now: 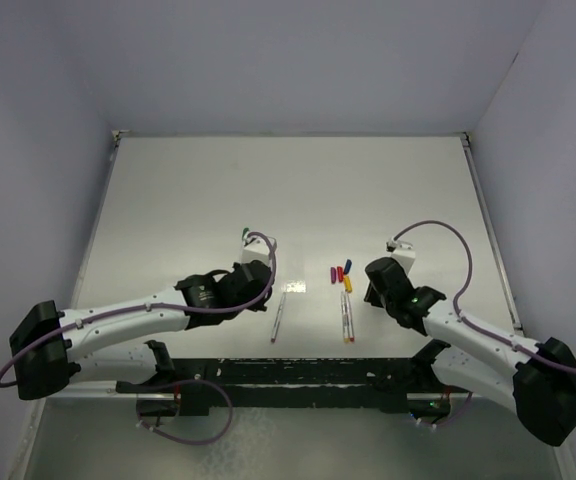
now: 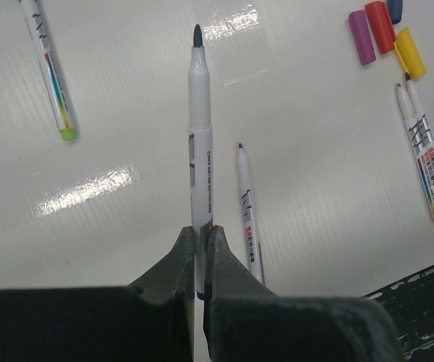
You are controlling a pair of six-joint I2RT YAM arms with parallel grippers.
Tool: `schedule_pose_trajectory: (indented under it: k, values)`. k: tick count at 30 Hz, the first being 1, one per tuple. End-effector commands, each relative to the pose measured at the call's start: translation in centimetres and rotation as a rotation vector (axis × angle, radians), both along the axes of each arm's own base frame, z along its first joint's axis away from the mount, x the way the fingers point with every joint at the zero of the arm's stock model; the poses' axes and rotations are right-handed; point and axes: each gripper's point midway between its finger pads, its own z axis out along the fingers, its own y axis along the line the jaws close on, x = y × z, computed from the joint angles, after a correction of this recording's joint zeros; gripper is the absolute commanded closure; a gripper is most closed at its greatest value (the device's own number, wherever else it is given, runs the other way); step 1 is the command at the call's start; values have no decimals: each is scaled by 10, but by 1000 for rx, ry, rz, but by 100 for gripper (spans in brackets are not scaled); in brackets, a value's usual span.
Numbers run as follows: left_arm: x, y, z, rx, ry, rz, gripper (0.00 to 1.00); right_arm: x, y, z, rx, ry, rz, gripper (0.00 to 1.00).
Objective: Insert the pens into the pen caps
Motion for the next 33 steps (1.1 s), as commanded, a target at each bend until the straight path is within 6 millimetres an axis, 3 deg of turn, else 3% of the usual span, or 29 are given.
schedule_pose_trajectory:
  k: [1,14,19,26,33]
  values:
    - [6,-12,12,-37,-36,-13,100,6,-1,5,4,-24,-24,67]
    - [4,-7,6,-32,-33,-16,100,74,37,49,-51,-145,53,67]
    - [3,-4,3,-25,-32,-11,100,95,51,56,-52,-168,51,67]
    - [5,-4,1,-10,-36,-12,100,111,63,45,-65,-128,36,66]
    - [3,0,0,-1,-34,-8,100,113,63,26,-85,-77,11,66]
